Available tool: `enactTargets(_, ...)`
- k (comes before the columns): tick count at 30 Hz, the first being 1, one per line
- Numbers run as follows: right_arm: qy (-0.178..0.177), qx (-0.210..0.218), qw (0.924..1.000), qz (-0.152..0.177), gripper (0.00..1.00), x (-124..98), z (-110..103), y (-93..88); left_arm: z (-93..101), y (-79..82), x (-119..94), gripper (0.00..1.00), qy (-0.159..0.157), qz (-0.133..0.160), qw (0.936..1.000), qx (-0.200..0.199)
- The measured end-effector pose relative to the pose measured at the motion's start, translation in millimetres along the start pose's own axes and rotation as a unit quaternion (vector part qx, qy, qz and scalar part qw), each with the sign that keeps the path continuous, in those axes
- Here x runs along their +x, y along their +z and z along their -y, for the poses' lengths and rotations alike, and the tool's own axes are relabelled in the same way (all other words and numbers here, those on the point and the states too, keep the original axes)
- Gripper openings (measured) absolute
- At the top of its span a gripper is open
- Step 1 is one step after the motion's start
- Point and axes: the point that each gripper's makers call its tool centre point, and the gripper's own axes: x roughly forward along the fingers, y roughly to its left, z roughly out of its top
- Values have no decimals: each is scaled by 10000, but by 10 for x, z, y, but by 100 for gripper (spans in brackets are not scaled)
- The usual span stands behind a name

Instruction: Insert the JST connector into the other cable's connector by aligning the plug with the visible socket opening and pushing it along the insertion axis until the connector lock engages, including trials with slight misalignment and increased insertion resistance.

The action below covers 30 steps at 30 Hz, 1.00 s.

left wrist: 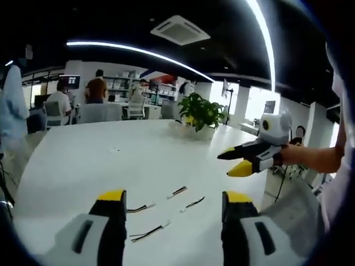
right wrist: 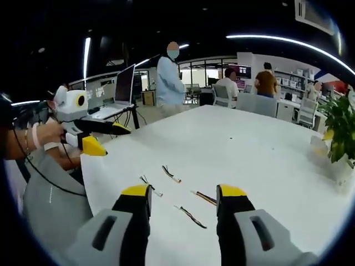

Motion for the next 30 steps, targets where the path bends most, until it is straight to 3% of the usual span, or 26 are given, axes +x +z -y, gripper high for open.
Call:
enactTargets(8, 48, -51, 9999, -79, 45, 30, 32, -43, 51, 5, 79, 62, -179, 55, 9997, 167)
enactTargets(19, 97, -57, 9999, -129, 44, 99, 118, -103, -58, -35, 199, 63, -122, 56, 9998, 171)
enactTargets(30, 200, -93, 9995, -216, 43, 197, 192, -154, -166, -146, 329, 63, -152, -124, 9997, 153)
